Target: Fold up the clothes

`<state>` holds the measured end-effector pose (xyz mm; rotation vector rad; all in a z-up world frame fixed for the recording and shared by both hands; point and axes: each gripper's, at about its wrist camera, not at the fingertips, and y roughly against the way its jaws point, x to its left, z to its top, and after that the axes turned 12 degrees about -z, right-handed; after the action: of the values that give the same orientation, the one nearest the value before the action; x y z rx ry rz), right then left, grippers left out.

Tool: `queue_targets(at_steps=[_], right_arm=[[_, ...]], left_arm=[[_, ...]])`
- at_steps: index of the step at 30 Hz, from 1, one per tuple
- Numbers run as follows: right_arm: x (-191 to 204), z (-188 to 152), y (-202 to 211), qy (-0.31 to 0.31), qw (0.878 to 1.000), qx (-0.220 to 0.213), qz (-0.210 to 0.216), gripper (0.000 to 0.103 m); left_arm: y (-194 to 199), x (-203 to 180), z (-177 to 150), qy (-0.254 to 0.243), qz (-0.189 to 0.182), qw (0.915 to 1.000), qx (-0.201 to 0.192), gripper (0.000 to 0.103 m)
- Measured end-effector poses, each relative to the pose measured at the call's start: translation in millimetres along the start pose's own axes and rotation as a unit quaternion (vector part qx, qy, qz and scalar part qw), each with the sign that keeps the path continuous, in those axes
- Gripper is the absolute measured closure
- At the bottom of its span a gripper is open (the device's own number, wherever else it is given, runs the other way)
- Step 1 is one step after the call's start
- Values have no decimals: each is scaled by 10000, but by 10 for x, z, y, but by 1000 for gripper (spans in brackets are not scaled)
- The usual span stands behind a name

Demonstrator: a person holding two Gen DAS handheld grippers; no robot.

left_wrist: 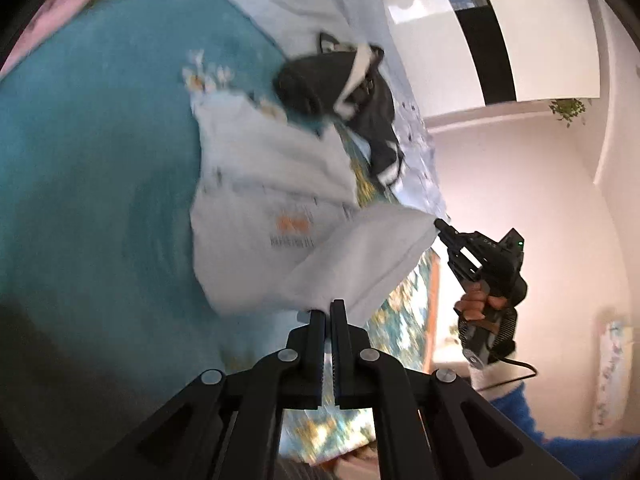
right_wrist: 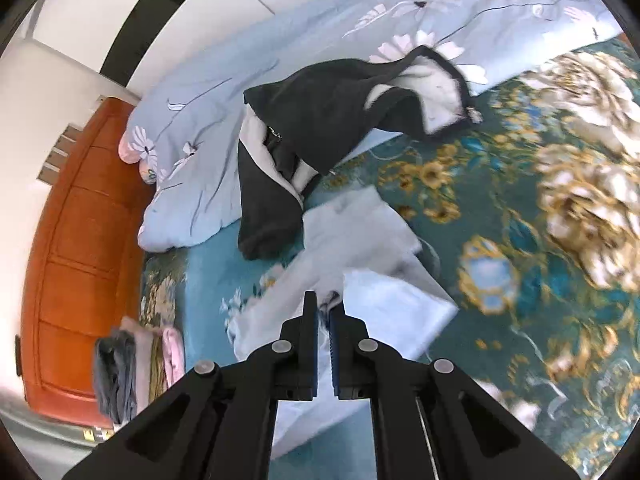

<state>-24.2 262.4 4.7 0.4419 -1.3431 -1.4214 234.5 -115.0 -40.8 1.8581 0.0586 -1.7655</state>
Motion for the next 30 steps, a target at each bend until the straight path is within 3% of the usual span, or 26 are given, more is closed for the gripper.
queue_targets(at_steps=[5, 10, 15, 17, 23, 30], right_arm=[[-368, -255, 349, -206, 9997, -4, -163, 99], [-515, -151, 107, -563, 9971, 280, -424, 98], [-299, 220, -556, -632, 9924, 753, -737, 98], [-176, 343, -785, -571, 9911, 843, -853, 99], [373, 661, -1275, -186, 9892, 845, -1182, 99], [516, 854, -1649, -310, 9876, 668, -1385, 98]], left_arm=[[-146, 77, -129, 323, -148, 9983, 466, 100], [-234, 281, 457, 537, -82, 9982, 247, 100], [-411, 822, 1170, 1280, 240, 9914, -122, 100], [-451, 928, 1364, 1362, 391, 9898, -167, 100], [-371, 966, 1924, 1245, 718, 9885, -466, 100], [-416, 1026, 2323, 1085, 722, 9880, -826, 96]])
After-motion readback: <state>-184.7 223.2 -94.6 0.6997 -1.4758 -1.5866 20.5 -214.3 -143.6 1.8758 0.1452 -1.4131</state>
